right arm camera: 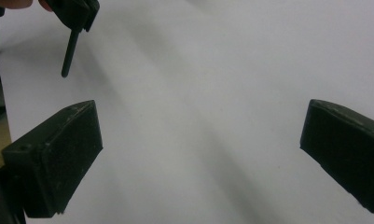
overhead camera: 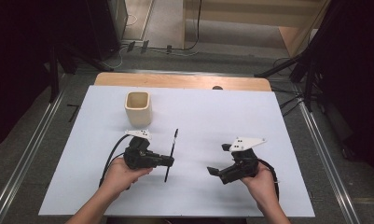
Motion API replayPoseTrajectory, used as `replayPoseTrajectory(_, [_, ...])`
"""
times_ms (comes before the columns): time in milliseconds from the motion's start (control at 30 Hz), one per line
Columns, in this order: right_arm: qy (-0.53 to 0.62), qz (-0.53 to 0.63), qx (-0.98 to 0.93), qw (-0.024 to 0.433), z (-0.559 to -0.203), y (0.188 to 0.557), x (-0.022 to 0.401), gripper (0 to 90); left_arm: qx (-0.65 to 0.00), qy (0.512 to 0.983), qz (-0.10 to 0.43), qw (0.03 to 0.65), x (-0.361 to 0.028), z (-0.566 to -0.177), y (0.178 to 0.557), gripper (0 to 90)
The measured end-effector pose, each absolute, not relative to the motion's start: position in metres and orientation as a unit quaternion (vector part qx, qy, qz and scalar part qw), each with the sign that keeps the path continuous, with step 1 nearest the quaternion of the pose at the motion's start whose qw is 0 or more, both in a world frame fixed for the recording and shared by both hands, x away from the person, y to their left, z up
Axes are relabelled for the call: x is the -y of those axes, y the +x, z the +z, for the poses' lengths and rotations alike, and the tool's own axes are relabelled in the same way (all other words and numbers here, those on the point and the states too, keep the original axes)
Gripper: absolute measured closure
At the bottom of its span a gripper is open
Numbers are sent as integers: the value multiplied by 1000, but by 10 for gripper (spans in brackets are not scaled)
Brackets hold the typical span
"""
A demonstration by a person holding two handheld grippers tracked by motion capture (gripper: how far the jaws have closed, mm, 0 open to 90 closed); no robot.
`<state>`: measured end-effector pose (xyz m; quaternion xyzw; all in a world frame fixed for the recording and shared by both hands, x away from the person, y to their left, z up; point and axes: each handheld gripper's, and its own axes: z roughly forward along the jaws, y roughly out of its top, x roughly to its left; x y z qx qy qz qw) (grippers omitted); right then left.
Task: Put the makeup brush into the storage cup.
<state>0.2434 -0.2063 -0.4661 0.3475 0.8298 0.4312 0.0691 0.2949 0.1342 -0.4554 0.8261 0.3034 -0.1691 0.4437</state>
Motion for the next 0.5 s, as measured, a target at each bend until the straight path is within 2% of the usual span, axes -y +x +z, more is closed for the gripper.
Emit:
replayPoseTrajectory(167, [359, 431, -825, 67, -473, 240, 218, 5, -305, 825, -168, 445, -136, -455, 296, 849])
replayPoseTrajectory(333, [364, 434, -821, 68, -475, 236, 227, 93, -306, 822, -168, 450, -138, -455, 297, 849])
replayPoseTrajectory(500, [369, 426, -823, 62, -479, 233, 233, 94, -306, 822, -166, 450, -140, -454, 298, 849])
